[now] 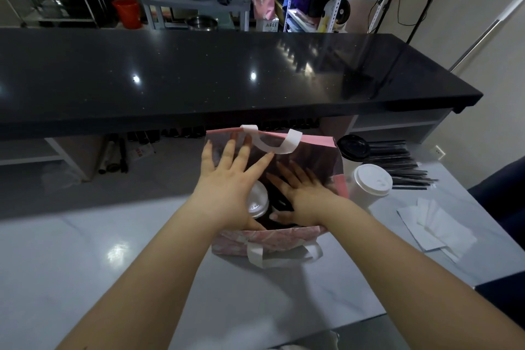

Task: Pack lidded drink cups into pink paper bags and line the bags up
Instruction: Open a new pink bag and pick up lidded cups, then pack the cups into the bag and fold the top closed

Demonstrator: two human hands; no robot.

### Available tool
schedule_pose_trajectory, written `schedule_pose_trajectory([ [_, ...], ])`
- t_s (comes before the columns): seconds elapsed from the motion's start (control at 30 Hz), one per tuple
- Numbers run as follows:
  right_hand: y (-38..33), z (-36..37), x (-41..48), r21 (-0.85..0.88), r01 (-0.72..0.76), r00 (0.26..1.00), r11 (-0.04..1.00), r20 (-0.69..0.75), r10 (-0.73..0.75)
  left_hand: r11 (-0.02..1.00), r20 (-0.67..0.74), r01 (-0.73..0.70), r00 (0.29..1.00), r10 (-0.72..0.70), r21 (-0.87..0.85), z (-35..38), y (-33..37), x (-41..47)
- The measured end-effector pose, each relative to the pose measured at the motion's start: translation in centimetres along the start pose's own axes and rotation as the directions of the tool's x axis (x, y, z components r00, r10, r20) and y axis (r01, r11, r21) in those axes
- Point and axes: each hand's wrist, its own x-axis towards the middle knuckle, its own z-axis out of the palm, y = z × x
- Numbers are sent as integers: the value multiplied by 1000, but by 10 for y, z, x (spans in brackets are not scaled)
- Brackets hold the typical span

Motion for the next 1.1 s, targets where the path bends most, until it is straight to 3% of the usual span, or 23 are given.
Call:
schedule_pose_trajectory([
  [0.27, -1, 3, -2, 6, -46, 997, 999, 65, 46, 999, 19, 30, 999, -31, 20, 3, 6, -3],
  [0.37, -4, -12, -5, 90, -54, 996, 995, 74, 47, 999, 2, 29, 1000, -29, -19, -1, 3, -5],
  [0.53, -16, -63, -27, 146, -25, 988, 989, -145, 46, 996, -33, 7, 999, -9, -84, -20, 2, -6],
  [0.67, -15, -91, -58, 190, -16, 961, 982, -268, 68, 979, -187, -22, 982, -17, -201, -34, 11, -4],
  [0.77, -11, -102, -81, 246, -47, 915, 968, -378, 141, 952, -292, -81, 956, -9, -295, -47, 27, 6],
  [0.9, 6, -102, -108, 271, -110, 811, 956, -531, 244, 913, -317, -189, 946, 70, -361, -59, 57, 30],
  [1.1, 45, -84, -165, 343, -309, 679, 887, -573, 459, 847, -346, -320, 922, 175, -425, -69, 136, 73],
])
